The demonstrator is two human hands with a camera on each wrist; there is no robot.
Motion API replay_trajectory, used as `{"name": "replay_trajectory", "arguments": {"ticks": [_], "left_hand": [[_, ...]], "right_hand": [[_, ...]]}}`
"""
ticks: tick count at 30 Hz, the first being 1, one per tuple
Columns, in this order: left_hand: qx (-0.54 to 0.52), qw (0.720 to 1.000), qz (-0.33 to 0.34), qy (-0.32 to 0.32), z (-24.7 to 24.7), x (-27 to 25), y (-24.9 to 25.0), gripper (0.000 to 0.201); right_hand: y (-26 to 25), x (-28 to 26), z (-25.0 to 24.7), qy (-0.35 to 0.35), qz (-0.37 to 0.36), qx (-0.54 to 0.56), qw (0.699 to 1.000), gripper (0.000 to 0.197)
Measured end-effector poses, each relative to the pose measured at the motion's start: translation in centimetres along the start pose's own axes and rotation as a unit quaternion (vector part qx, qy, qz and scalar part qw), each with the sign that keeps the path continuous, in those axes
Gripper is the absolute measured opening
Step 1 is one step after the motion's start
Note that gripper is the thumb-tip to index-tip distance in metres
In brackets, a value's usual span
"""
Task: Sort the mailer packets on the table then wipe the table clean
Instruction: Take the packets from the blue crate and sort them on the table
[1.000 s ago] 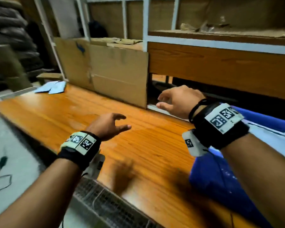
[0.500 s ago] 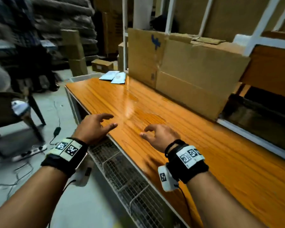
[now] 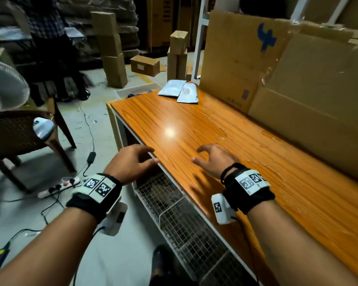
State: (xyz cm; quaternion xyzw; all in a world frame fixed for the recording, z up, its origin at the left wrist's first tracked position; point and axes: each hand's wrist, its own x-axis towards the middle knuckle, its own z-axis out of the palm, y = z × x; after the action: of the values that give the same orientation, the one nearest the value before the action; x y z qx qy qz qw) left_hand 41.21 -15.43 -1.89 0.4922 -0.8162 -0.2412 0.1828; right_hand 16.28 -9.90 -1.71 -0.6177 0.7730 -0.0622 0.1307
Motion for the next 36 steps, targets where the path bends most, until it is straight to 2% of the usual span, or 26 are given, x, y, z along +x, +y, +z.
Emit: {"name": "replay_trajectory", "arguments": {"ticks": [5,10,14,17,23,27,32,34,36], "left_hand": [[0.027,0.999,0.018,-0.035,-0.6,10.9,-5.1,0.046],[0.058,0.994,0.045,-0.085,-2.4,21.7,-7.9,0.049],[0.06,0.992,0.06,-0.096,-4.0,28.8,-9.5,0.05],[0.076,0.987,0.073,-0.125,-3.7,33.7,-10.5,0.053],[0.127,0.962,0.086,-0.228,-0.3,44.5,-12.2,0.079],[0.17,0.948,0.123,-0.239,1.6,51.3,-11.1,0.083],[0.204,0.944,0.101,-0.237,3.9,56.9,-10.4,0.103],[0.211,0.937,0.105,-0.257,4.7,57.8,-10.1,0.102],[0.24,0.923,0.124,-0.276,5.1,58.1,-10.0,0.086]], "right_hand": [[0.0,12.0,-1.3,-0.021,0.043,-0.046,0.998,0.065],[-1.5,23.2,-1.2,-0.038,0.077,-0.023,0.996,0.083],[-2.9,29.7,-0.6,-0.063,0.12,0.008,0.991,0.1],[-2.7,33.7,-0.3,-0.092,0.187,0.005,0.978,0.12],[-1.6,38.6,-0.7,-0.137,0.273,0.007,0.952,0.126],[-2.0,40.2,-0.1,-0.18,0.298,0.012,0.937,0.122],[-2.1,41.0,0.1,-0.201,0.301,0.02,0.932,0.12],[-1.8,41.0,0.1,-0.194,0.303,0.027,0.933,0.12],[-1.7,41.0,-0.1,-0.194,0.31,0.032,0.93,0.117]]}}
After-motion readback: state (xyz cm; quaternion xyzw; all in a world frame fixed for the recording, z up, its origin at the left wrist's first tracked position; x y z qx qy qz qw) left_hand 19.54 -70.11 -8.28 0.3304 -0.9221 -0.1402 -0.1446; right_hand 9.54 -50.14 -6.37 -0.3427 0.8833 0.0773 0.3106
